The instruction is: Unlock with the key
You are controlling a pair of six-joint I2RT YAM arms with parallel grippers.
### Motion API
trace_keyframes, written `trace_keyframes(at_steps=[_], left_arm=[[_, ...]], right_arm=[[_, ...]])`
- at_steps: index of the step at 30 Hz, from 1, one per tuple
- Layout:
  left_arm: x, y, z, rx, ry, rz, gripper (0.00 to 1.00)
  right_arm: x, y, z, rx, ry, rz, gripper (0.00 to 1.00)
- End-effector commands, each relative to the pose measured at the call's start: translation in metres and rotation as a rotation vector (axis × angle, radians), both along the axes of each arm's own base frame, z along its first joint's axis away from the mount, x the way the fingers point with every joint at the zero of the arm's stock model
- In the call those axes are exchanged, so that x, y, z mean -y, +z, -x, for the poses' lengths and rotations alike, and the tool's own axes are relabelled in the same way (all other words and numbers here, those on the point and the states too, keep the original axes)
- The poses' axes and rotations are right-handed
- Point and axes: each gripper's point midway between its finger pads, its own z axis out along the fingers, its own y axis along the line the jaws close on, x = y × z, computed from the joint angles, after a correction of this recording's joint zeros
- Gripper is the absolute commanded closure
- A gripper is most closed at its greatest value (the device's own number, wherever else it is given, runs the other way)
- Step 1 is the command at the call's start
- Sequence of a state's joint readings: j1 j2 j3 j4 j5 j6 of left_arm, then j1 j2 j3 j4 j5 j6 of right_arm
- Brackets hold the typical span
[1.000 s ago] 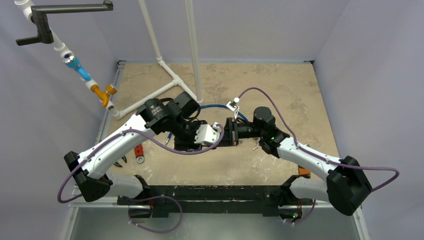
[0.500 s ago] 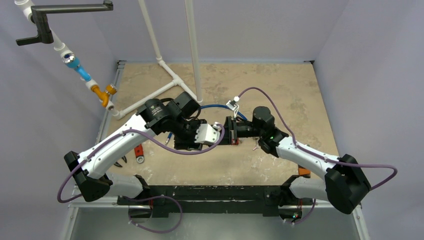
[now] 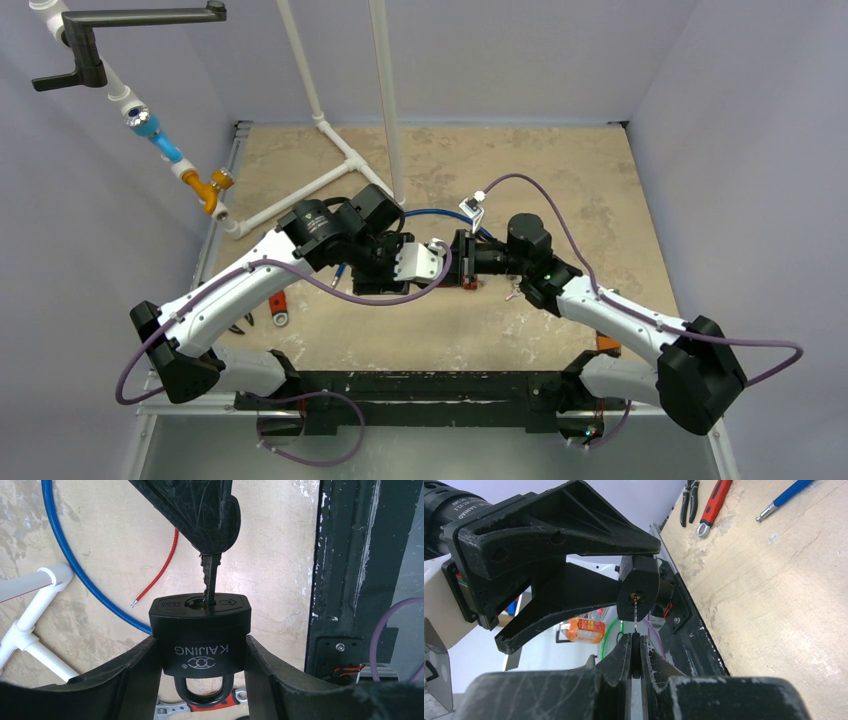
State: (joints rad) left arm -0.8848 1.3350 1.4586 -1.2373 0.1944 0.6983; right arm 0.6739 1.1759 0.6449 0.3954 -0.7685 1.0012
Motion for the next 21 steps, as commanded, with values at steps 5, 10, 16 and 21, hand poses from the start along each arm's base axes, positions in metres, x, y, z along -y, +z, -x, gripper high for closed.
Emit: trace_keyframes(at_steps=[5,10,16,21], left_arm=[[0.016,0.016,0.003,0.015,-0.018,0.099,1.0],[0.018,0.017,0.01,-0.019,-0.037,0.113,1.0],[0.02,0.019,0.005,-0.008,-0.002,0.115,1.0],[0.022,0.018,-0.004,0.016,0.051,0.118,1.0]], right_arm=[[0.001,0.036,-0.013,0.118,-0.072,-0.074,1.0],[0.001,0.042,-0.019,0.155,-0.108,-0.081,1.0],[0.007,0.044,-0.025,0.189,-0.171,-0.087,1.0],[0.014,0.045,-0.024,0.194,-0.214,-0.102,1.0]])
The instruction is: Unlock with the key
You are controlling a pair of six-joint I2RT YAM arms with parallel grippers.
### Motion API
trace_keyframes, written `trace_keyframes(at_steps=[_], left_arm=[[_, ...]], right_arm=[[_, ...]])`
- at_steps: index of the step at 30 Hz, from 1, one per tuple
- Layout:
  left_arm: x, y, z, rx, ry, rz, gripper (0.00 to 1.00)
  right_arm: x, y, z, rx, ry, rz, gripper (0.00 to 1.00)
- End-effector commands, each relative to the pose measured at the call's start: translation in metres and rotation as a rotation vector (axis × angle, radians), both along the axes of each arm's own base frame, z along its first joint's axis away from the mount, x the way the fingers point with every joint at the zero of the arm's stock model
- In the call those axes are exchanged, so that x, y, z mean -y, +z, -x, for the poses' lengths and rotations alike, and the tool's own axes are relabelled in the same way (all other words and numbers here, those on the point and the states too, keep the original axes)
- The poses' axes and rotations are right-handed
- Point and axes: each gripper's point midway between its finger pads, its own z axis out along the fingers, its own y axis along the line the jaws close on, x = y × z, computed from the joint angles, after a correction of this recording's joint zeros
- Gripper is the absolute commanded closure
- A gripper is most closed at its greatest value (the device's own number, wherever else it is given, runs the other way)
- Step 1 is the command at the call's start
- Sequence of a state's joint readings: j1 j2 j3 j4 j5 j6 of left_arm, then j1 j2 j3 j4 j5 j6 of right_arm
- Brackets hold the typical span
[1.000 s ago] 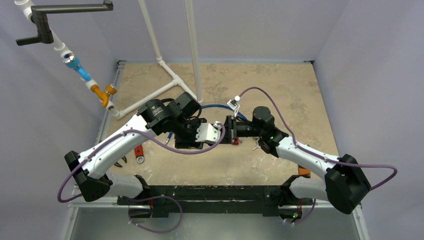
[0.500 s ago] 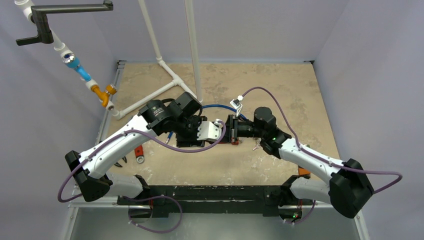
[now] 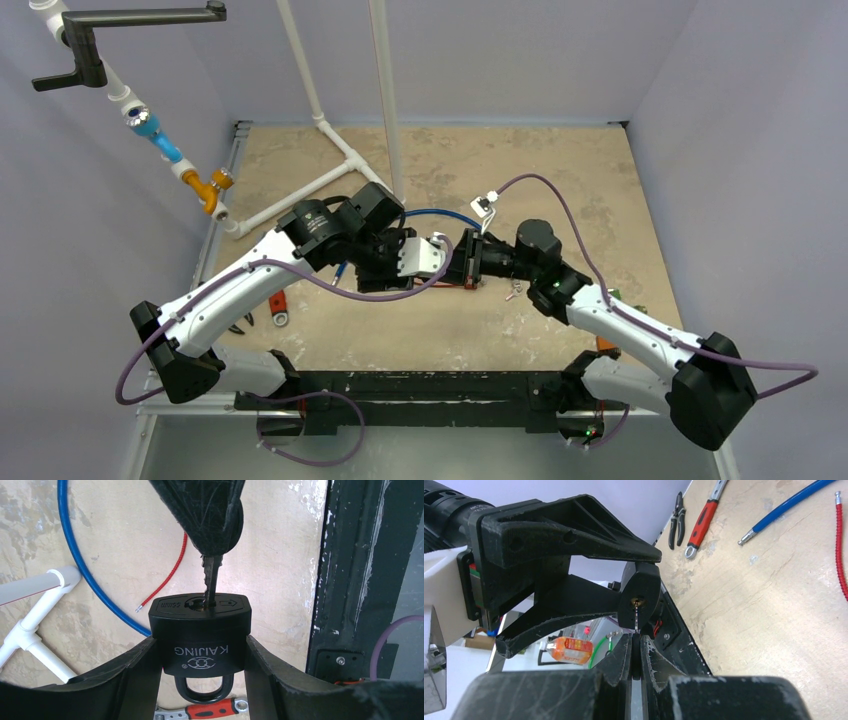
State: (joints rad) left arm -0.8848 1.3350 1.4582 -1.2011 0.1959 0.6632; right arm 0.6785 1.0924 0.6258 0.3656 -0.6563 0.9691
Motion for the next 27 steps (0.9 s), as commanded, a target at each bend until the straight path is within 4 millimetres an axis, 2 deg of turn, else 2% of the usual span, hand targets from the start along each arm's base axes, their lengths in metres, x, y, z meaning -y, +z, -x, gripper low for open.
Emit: trace_keyframes(at_steps=[1,8,20,24,27], left_arm=[[0.016,0.015,-0.002,0.014,0.025,0.085,1.0],[0.016,0.016,-0.001,0.011,0.024,0.086,1.0],[0.016,0.015,0.01,-0.033,-0.02,0.09,1.0],[0.016,0.015,0.009,-0.024,-0.009,0.091,1.0],[0.016,0.018,-0.001,0.012,0.034,0.095,1.0]], right_arm=[[0.006,0.035,-0.016,0.127,-0.112,-0.096,1.0],[0.004,0.035,-0.017,0.126,-0.099,-0.102,1.0],[0.0,0.047,-0.024,0.182,-0.101,-0.089,1.0],[-0.003,0.048,-0.026,0.18,-0.094,-0.088,1.0],[-0.004,0.047,-0.029,0.164,-0.105,-0.09,1.0]])
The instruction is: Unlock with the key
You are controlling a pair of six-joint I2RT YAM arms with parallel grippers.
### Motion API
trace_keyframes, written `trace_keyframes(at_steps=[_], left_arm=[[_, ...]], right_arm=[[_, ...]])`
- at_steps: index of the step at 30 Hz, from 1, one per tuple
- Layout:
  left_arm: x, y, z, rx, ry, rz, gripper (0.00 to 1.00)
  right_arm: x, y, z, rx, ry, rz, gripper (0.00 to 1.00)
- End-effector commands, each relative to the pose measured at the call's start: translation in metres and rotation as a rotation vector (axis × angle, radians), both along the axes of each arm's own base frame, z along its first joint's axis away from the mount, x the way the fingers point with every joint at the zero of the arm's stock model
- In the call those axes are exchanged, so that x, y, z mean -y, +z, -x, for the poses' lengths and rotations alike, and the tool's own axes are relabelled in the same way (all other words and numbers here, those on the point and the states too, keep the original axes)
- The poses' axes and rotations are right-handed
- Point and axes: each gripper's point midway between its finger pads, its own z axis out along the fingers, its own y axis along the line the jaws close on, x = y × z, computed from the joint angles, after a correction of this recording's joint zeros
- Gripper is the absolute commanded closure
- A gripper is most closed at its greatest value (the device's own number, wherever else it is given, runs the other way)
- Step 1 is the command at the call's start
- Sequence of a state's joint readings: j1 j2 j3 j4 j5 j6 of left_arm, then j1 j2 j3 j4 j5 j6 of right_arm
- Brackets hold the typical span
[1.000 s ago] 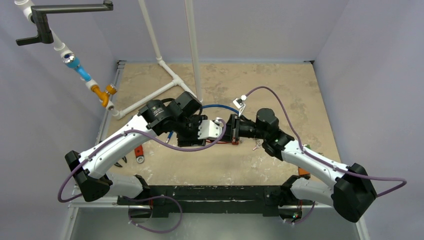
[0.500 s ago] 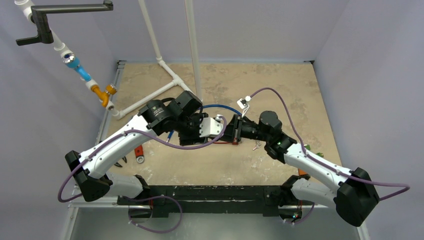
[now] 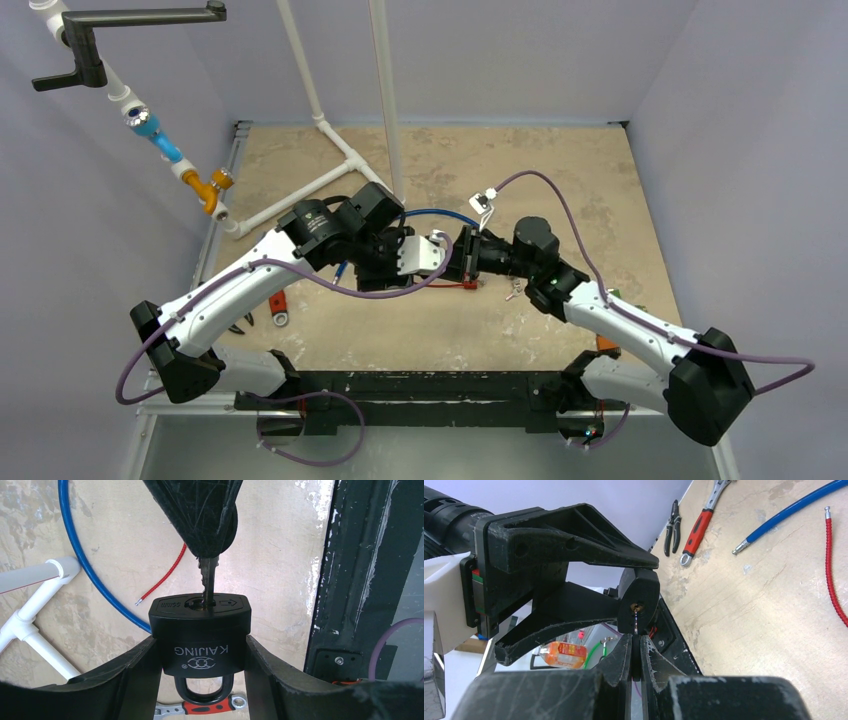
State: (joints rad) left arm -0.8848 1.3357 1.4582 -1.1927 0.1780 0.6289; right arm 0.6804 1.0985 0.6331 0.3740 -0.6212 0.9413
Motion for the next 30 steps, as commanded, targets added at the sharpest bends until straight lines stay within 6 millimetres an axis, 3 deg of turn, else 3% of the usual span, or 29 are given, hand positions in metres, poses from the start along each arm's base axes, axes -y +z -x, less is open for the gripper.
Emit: trace_keyframes(at_steps=[1,7,21,30], left_arm=[[0.016,0.019,-0.002,0.026,0.015,0.096,1.0],[0.019,0.025,-0.013,0.06,0.083,0.121,1.0],[0.018,0.021,-0.003,0.023,0.053,0.123,1.0],[0.017,0.022,-0.004,0.035,0.046,0.119,1.0]], right_arm=[[-0.003,0.044,-0.022,0.121,-0.081,-0.096,1.0],[0.004,0.041,-0.018,0.117,-0.105,-0.115,1.0],[0.013,0.044,-0.013,0.125,-0.142,-0.18,1.0],[0.007,0.03,-0.005,0.106,-0.057,-0.115,1.0]])
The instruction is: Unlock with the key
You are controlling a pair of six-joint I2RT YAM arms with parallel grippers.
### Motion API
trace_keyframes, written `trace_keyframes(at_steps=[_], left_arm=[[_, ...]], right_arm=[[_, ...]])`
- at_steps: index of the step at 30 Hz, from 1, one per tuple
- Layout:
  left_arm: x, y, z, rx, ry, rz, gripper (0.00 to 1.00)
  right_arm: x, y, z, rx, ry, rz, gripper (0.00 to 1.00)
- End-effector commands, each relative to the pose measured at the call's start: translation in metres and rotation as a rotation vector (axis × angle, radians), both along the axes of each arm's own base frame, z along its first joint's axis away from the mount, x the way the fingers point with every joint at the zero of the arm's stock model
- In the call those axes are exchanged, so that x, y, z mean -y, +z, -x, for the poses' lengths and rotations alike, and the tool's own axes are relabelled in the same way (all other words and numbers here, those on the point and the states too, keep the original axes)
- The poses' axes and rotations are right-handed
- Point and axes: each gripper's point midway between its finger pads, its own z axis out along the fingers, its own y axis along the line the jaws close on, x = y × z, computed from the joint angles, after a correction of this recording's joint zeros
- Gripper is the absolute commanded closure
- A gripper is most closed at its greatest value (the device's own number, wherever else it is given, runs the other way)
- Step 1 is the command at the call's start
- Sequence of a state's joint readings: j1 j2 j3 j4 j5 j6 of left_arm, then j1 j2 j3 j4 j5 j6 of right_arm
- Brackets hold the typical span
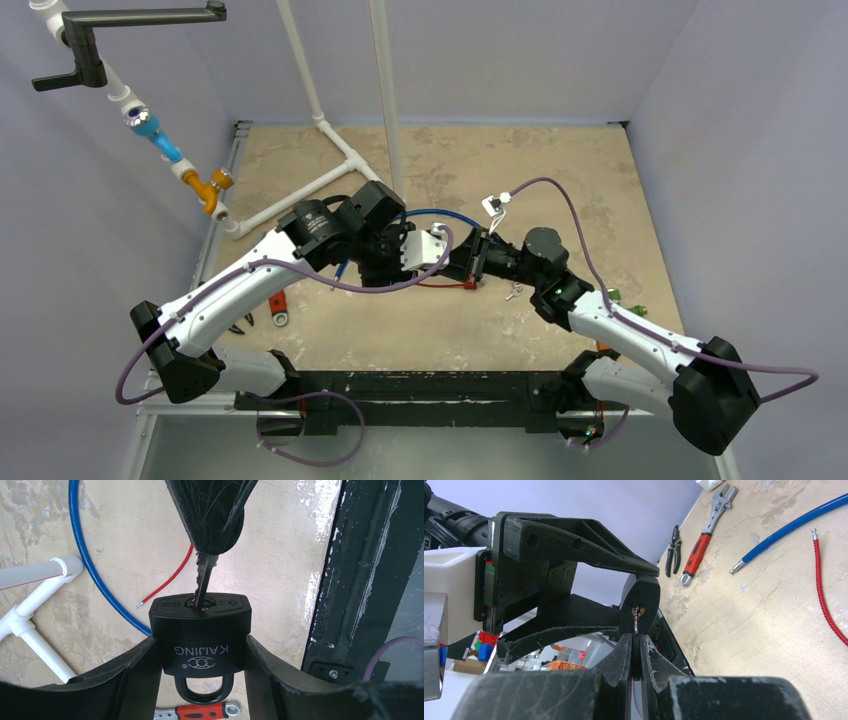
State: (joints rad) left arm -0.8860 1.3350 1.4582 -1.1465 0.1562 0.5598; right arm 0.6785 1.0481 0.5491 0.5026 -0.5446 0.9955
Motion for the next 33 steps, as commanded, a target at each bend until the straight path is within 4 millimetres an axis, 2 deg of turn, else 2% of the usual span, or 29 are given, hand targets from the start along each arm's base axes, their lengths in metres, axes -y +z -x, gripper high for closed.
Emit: trace_keyframes(at_steps=[1,13,23,33], left_arm=[[0.011,0.018,0.003,0.029,-0.024,0.08,1.0],[0.01,0.017,0.004,0.025,-0.031,0.08,1.0],[0.01,0.02,0.005,0.027,-0.036,0.088,1.0],[0.013,0.022,0.007,0.017,-0.047,0.1,1.0]], right_arm=[[-0.001,0.023,0.002,0.085,0.026,-0.029,1.0],[0.006,0.026,0.013,0.1,0.044,-0.014,1.0],[0.0,0.021,0.011,0.08,0.071,-0.027,1.0],[-0.003,0.025,0.008,0.09,0.071,-0.04,1.0]])
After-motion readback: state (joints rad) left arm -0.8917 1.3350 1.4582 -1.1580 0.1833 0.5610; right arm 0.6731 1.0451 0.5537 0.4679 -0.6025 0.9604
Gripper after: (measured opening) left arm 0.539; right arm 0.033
